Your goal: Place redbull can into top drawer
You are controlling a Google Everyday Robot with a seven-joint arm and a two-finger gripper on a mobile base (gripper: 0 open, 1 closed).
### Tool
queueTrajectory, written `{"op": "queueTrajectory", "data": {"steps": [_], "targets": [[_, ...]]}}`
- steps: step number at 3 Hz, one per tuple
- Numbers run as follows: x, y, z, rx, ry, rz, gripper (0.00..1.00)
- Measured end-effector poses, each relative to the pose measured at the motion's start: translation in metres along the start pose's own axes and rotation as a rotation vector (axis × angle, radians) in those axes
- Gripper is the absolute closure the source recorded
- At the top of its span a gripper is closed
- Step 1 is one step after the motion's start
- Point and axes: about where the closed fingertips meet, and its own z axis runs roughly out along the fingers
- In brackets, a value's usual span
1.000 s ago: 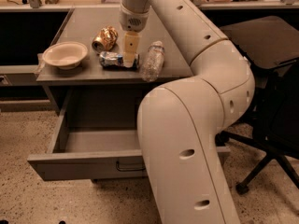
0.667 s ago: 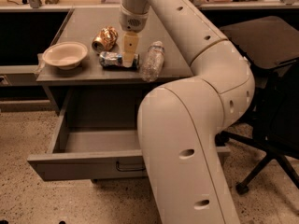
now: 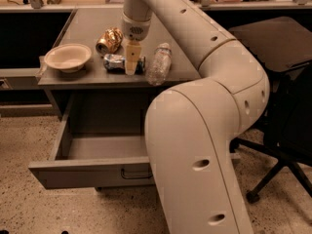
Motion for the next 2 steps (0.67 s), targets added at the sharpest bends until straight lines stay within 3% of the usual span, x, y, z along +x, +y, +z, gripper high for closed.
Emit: {"op": "queueTrajectory", "data": {"steps": [2], "targets": [[-0.003,0.028,0.008,-0.021,-0.102,-0.042,0.66]]}}
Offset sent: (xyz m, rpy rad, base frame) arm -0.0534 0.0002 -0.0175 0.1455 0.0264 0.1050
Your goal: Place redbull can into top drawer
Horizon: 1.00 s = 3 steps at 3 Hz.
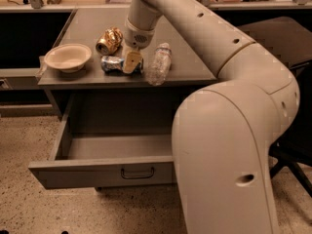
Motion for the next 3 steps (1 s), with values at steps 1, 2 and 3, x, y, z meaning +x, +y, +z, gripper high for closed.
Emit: {"op": "queueTrajectory", "data": {"steps": [1,2,3], "targets": [[-0.014,0.017,-0.003,-0.011,-0.066,-0.063,0.89],[-0.042,0.042,-0.025,0.043,-0.117,-0.190,1.00],[-0.083,0.094,-0.026,0.069,-0.075,-0.314,1.00]]}}
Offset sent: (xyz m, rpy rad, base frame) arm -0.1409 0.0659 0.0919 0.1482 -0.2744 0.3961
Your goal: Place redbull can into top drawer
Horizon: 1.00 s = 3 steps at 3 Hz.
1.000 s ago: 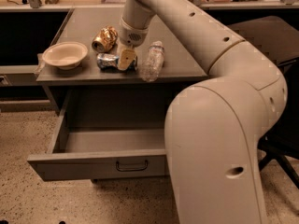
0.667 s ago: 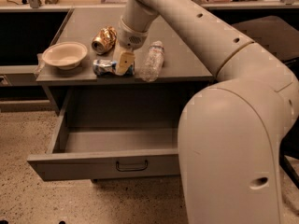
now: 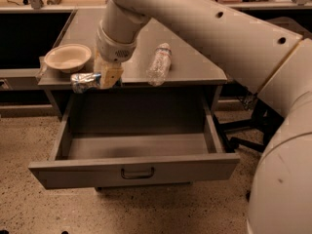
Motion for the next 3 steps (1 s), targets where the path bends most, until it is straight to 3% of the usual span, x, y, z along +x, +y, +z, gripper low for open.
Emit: {"op": "queueTrajectory", "data": {"steps": [1,2,3], "targets": [[0.005,0.007,0.010,-0.027,0.004,0.006,1.00],[0.003,0.018,0.038,-0.057,-0.066,0.074,1.00],[0.005,0.039,0.080,-0.106,-0.090,0.139,1.00]]}}
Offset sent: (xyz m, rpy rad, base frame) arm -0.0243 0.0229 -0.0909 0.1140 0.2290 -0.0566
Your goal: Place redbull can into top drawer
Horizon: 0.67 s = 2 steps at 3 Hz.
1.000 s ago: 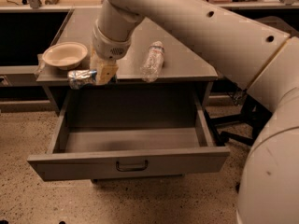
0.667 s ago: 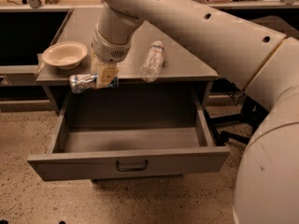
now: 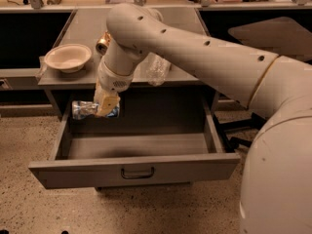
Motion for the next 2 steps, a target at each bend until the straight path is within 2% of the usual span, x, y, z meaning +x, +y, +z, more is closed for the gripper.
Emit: {"op": "queueTrajectory", "data": {"steps": [1,2], "targets": [[0.022,0.022,0.055,-0.058,0.066,0.073,1.00],[0.047,0.038,0.082,-0.060,0.155,0.131,1.00]]}}
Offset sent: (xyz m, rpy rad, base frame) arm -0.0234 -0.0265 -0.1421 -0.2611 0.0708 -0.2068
